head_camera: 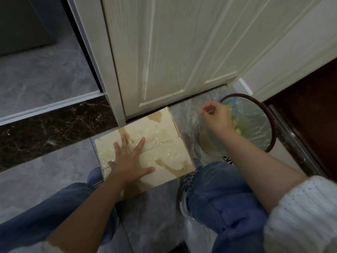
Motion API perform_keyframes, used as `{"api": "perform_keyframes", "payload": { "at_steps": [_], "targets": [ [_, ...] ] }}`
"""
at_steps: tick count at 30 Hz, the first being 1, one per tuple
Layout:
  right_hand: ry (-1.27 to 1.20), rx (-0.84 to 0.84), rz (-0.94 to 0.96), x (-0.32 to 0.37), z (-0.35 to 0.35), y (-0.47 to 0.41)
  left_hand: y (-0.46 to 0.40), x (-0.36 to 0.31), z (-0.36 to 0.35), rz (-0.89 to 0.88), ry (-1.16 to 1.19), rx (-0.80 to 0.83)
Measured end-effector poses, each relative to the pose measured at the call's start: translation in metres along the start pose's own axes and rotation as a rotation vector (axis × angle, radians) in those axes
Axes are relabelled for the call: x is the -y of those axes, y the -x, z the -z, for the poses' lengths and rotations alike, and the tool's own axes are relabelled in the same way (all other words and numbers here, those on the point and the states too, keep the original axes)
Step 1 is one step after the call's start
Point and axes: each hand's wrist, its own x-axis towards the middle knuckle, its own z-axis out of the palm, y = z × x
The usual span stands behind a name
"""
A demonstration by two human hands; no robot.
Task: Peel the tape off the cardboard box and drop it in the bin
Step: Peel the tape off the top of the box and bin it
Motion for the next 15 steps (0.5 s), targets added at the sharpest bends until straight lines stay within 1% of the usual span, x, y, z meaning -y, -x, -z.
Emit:
{"api": "perform_keyframes", "payload": {
  "at_steps": [3, 6, 8, 10, 12, 13, 15],
  "targets": [
    [-0.066, -0.186, -0.104, -0.011, 0.046, -0.023, 0.0, 0.0, 0.0, 0.005, -0.006, -0.004],
    [0.009, -0.276, -0.263, -0.036, 0.088, -0.033, 0.0, 0.002, 0.0, -0.008, 0.003, -0.01],
    [0.082, -0.28, -0.333, -0.059, 0.103, -0.031, 0.0, 0.003, -0.001, -0.008, -0.001, -0.012],
    [0.15, -0.267, -0.4, -0.08, 0.103, -0.025, -0.001, 0.002, -0.002, 0.0, -0.01, -0.011],
    [0.115, -0.263, -0.497, -0.099, 0.097, -0.019, -0.002, 0.001, -0.002, 0.009, -0.011, -0.014],
    [0.086, -0.273, -0.522, -0.105, 0.095, -0.018, -0.002, 0.001, -0.003, 0.013, -0.013, -0.016],
    [0.1, -0.259, -0.492, -0.112, 0.094, -0.018, -0.002, 0.002, -0.003, 0.02, -0.021, -0.017]
  ]
}}
